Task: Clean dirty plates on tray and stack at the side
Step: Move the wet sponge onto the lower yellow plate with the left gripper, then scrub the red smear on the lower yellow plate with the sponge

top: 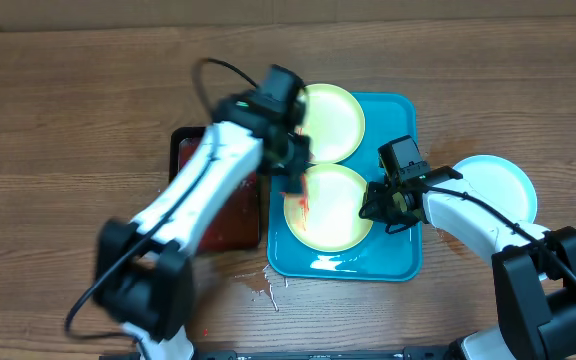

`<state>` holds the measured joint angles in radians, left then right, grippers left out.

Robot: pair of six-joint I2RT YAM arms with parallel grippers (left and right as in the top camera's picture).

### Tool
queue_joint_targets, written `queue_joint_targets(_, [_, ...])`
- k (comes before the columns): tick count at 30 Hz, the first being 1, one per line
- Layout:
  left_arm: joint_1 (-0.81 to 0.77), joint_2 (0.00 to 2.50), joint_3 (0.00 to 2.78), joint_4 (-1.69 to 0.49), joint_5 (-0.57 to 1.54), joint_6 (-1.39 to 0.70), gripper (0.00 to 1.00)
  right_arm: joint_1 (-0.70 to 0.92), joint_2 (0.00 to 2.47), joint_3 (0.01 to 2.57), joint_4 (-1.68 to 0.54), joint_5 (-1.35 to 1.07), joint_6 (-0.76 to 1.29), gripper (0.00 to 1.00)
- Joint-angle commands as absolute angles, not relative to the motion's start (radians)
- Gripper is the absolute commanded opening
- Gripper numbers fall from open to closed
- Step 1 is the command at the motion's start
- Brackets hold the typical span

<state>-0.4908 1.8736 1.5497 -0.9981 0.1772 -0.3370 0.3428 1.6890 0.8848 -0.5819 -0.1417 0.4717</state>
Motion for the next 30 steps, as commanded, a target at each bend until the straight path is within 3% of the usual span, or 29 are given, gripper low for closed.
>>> queue_joint_targets(1, [-0.542, 1.971, 1.539, -0.993, 0.208, -0.41, 0.04, 0.341, 1.731, 0.878, -0.596, -0.062, 0.498, 0.04])
queue_joint_targets(15, [-0.542, 2.146, 1.542, -1.066, 0.005, -0.45, 0.04, 0.341, 1.731, 0.878, -0.611, -0.062, 0.498, 0.04])
queue_joint_targets(25, [-0.565, 2.151, 1.542, -0.899, 0.467, -0.328, 0.04, 0.341, 1.731, 0.878, -0.611, -0.062, 0.498, 0.04])
queue_joint_targets(30, [-0.599, 2.173, 1.542, -0.865, 0.525, -0.347, 0.04, 0.341, 1.731, 0.878, -0.616, -0.065, 0.498, 0.04])
